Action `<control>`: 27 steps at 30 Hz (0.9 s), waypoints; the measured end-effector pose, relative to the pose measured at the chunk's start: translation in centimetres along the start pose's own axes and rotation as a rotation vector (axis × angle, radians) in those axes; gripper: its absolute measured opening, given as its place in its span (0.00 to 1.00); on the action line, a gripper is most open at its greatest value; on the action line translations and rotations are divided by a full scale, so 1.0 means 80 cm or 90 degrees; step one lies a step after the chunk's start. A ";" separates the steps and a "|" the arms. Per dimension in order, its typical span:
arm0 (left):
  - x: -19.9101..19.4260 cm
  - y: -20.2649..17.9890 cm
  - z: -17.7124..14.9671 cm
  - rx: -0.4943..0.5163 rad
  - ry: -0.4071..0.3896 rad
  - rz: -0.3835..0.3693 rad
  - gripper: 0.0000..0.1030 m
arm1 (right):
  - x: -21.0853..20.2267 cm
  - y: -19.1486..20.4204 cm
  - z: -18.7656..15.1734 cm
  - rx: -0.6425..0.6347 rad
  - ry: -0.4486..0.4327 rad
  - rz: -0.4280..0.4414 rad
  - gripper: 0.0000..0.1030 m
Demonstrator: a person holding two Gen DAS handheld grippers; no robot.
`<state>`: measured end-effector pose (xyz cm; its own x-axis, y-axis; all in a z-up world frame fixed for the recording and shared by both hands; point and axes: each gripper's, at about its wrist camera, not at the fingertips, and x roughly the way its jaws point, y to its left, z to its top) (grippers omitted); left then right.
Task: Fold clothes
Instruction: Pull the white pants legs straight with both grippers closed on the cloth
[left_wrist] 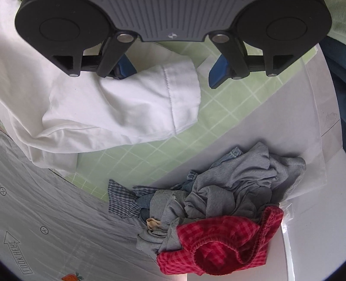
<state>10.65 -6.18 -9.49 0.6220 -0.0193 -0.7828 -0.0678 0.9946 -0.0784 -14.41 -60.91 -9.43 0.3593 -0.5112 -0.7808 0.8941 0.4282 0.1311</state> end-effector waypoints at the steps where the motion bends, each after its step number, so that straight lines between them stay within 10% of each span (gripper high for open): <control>1: 0.005 -0.002 0.002 -0.001 0.003 -0.009 0.72 | 0.001 0.001 -0.001 0.002 0.002 -0.003 0.61; 3: 0.014 -0.006 0.007 -0.005 0.010 -0.027 0.60 | 0.001 0.003 -0.003 0.010 0.004 -0.001 0.58; 6: 0.016 -0.012 0.012 -0.002 0.011 -0.048 0.23 | -0.002 0.008 -0.004 0.012 -0.003 -0.006 0.29; 8: 0.012 -0.014 0.017 0.003 0.007 -0.055 0.17 | -0.020 0.005 -0.001 0.015 -0.025 -0.005 0.13; 19: -0.088 0.031 0.098 0.034 -0.067 -0.057 0.14 | -0.129 -0.020 0.022 0.035 -0.157 0.012 0.07; 27: -0.039 0.040 0.055 0.086 0.081 -0.018 0.15 | -0.119 -0.036 -0.021 -0.015 -0.113 -0.082 0.07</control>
<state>11.92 -2.48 -4.55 0.5175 -0.0521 -0.8541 0.0592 0.9979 -0.0250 -20.88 -56.01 -3.39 0.2862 -0.6847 -0.6703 0.9298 0.3673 0.0218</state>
